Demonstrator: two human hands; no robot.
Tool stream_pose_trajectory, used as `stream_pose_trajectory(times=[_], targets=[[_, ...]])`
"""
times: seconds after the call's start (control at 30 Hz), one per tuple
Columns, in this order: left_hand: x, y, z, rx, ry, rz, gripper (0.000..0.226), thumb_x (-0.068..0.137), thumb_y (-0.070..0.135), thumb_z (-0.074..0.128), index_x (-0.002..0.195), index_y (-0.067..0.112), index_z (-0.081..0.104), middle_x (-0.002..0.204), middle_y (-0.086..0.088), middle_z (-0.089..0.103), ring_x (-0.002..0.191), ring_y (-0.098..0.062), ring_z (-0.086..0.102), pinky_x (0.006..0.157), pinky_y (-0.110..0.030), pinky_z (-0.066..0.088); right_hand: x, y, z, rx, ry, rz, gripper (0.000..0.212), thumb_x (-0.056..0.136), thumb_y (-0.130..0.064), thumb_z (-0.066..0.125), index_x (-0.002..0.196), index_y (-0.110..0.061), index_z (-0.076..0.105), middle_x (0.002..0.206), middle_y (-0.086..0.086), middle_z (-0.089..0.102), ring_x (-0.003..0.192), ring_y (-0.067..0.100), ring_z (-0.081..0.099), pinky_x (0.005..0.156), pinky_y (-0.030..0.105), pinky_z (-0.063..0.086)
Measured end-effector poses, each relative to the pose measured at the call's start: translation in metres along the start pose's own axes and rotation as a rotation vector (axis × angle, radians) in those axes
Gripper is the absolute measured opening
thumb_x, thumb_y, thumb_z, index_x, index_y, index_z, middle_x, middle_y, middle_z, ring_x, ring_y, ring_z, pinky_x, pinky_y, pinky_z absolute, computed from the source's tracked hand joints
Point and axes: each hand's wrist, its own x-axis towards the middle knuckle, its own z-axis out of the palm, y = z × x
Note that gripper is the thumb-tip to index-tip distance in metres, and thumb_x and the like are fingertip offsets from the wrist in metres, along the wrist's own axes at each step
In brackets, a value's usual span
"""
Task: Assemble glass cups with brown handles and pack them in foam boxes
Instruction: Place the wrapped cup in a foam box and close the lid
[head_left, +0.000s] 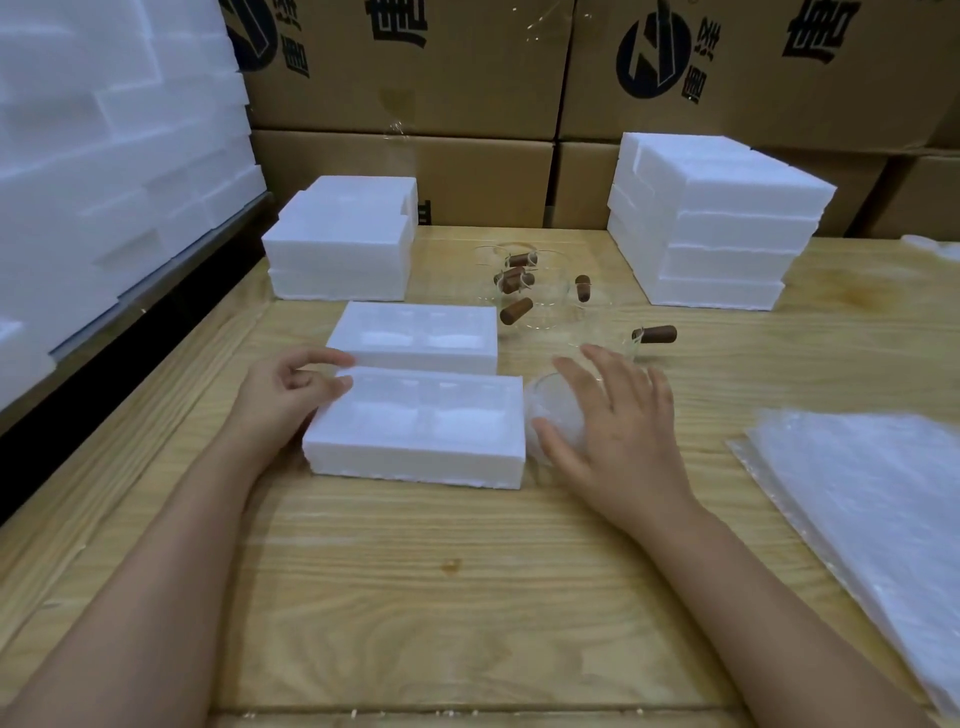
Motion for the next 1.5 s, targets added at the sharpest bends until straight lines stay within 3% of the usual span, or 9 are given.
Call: stream_pose_trajectory(times=[0.13,0.37,0.73,0.83,0.93,1.1,1.23,1.37,1.5], targets=[[-0.001,0.006,0.012,-0.003,-0.034,-0.004,0.017,0.086,0.002,0.067,0.093,0.017,0.071,0.045,-0.002,0.038,0.037,-0.010,0.034,0.041,-0.013,0.032,0.004,0.025,-0.002,0.104,-0.094,0.101,0.068,0.080,-0.065,0.032,0.138,-0.032,0.043,0.139,-0.004,0.046,0.133,0.015,0.034,0.116,0.049,0.002],[-0.003,0.020,0.045,0.079,-0.201,0.037,0.017,0.086,0.006,0.069,0.098,0.018,0.067,0.042,0.007,0.035,0.038,-0.006,0.032,0.041,-0.013,0.029,0.007,0.075,-0.009,0.214,-0.047,0.135,0.072,0.075,-0.064,0.032,0.135,-0.028,0.049,0.130,-0.001,0.051,0.125,0.019,0.038,0.111,0.048,0.022],[-0.008,0.038,0.066,0.293,-0.289,-0.025,0.028,0.075,0.042,0.078,0.090,0.029,0.057,0.039,0.008,0.045,0.037,-0.006,0.038,0.045,-0.020,0.031,0.005,0.092,-0.010,0.277,-0.017,0.167,0.072,0.075,-0.066,0.035,0.137,-0.031,0.045,0.134,-0.006,0.048,0.126,0.013,0.036,0.106,0.037,0.021],[-0.005,0.050,0.065,0.568,-0.173,0.028,0.032,0.078,0.059,0.064,0.094,0.033,0.056,0.049,0.008,0.055,0.054,-0.008,0.053,0.055,-0.028,0.035,0.004,0.096,-0.013,0.475,-0.007,0.226,0.059,0.078,-0.060,0.039,0.136,-0.043,0.037,0.130,-0.019,0.043,0.126,0.007,0.030,0.107,0.037,0.025],[-0.002,0.074,0.087,0.762,-0.012,0.255,0.027,0.092,0.051,0.050,0.105,0.029,0.058,0.064,0.016,0.054,0.079,-0.016,0.059,0.065,-0.029,0.034,0.007,0.099,-0.017,0.756,0.105,0.423,0.050,0.080,-0.031,0.037,0.127,-0.042,0.048,0.125,-0.023,0.049,0.129,0.011,0.036,0.105,0.039,0.035],[0.002,0.114,0.168,0.673,-0.413,0.319,0.045,0.093,0.051,0.053,0.126,0.022,0.054,0.101,0.008,0.066,0.109,-0.019,0.057,0.096,-0.035,0.038,0.007,0.106,-0.020,0.515,0.117,0.583,0.045,0.084,0.002,0.042,0.122,-0.017,0.057,0.123,0.004,0.057,0.107,0.016,0.049,0.086,0.028,0.036],[0.011,0.110,0.201,0.746,-0.689,0.201,0.044,0.094,0.051,0.052,0.120,0.016,0.054,0.124,0.000,0.061,0.119,-0.022,0.052,0.099,-0.037,0.039,0.007,0.107,-0.018,0.462,-0.001,0.583,0.038,0.082,0.004,0.045,0.109,-0.018,0.060,0.101,0.001,0.061,0.088,0.018,0.052,0.062,0.021,0.037],[0.014,0.098,0.199,0.449,-0.657,0.148,0.037,0.089,0.042,0.065,0.113,0.014,0.064,0.121,0.001,0.065,0.118,-0.016,0.057,0.100,-0.038,0.046,0.009,0.104,-0.022,0.541,0.072,0.575,0.036,0.083,-0.001,0.048,0.105,-0.025,0.062,0.099,-0.004,0.064,0.088,0.014,0.057,0.064,0.022,0.040],[0.014,0.105,0.182,0.257,-0.515,0.273,0.040,0.094,0.039,0.059,0.129,0.019,0.059,0.131,0.007,0.061,0.120,-0.004,0.054,0.094,-0.022,0.042,0.023,0.088,-0.031,0.634,0.226,0.545,0.042,0.084,-0.001,0.049,0.111,-0.029,0.063,0.100,-0.006,0.064,0.089,0.014,0.058,0.068,0.019,0.040]])
